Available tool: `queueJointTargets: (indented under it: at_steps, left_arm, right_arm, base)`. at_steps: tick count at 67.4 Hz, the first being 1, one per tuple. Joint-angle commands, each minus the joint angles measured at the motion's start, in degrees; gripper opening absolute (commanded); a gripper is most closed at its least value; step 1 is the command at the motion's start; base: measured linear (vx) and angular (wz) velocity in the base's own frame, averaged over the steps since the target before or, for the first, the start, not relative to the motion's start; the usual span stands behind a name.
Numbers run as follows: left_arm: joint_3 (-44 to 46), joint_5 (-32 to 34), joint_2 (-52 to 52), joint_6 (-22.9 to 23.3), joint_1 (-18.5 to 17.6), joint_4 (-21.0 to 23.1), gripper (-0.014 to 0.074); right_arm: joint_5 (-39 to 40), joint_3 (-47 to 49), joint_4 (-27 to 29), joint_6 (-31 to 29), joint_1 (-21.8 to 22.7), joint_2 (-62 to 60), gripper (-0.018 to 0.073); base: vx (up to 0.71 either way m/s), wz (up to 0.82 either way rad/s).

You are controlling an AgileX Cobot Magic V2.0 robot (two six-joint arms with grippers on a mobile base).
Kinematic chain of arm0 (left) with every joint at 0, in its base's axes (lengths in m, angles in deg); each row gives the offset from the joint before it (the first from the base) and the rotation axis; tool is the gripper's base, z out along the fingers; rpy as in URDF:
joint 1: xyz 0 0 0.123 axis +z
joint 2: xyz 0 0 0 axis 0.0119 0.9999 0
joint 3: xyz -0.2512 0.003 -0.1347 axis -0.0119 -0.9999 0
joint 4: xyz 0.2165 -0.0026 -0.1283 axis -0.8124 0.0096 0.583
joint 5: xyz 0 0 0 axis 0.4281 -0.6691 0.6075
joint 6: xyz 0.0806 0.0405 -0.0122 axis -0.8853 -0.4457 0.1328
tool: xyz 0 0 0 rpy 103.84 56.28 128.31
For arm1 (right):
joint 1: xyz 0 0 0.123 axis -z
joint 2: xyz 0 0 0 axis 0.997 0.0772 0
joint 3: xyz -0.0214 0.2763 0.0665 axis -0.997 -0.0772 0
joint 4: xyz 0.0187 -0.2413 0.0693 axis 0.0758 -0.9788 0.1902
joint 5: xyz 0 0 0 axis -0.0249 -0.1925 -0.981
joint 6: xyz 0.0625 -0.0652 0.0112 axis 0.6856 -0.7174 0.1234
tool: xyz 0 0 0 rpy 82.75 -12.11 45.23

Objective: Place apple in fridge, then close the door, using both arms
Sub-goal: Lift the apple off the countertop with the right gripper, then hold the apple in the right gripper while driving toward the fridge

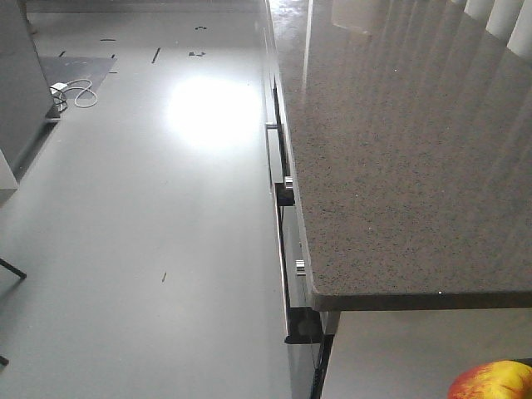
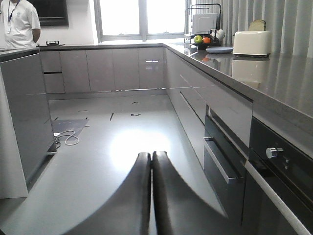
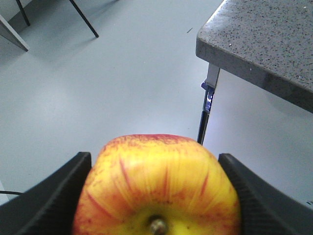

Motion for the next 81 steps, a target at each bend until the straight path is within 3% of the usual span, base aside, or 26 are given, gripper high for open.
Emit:
queueJointTargets:
  at_steps: [1, 43, 81]
  left_arm:
    - [0.9, 4.3, -0.9, 0.0, 0.0, 0.6, -0.0006]
    - [0.9, 4.3, -0.9, 0.0, 0.0, 0.6, -0.0006]
    - [0.9, 4.3, -0.9, 0.0, 0.0, 0.6, -0.0006]
  right_arm:
    - [2.8, 1.4, 1.5, -0.5, 0.1, 0.3, 0.0150]
    - [2.8, 1.4, 1.5, -0.5, 0.1, 0.3, 0.0150]
    - [2.8, 1.4, 1.5, -0.5, 0.1, 0.3, 0.0150]
  base:
    - [0.00, 0.00]
    - [0.00, 0.04]
    - [0.01, 0.35]
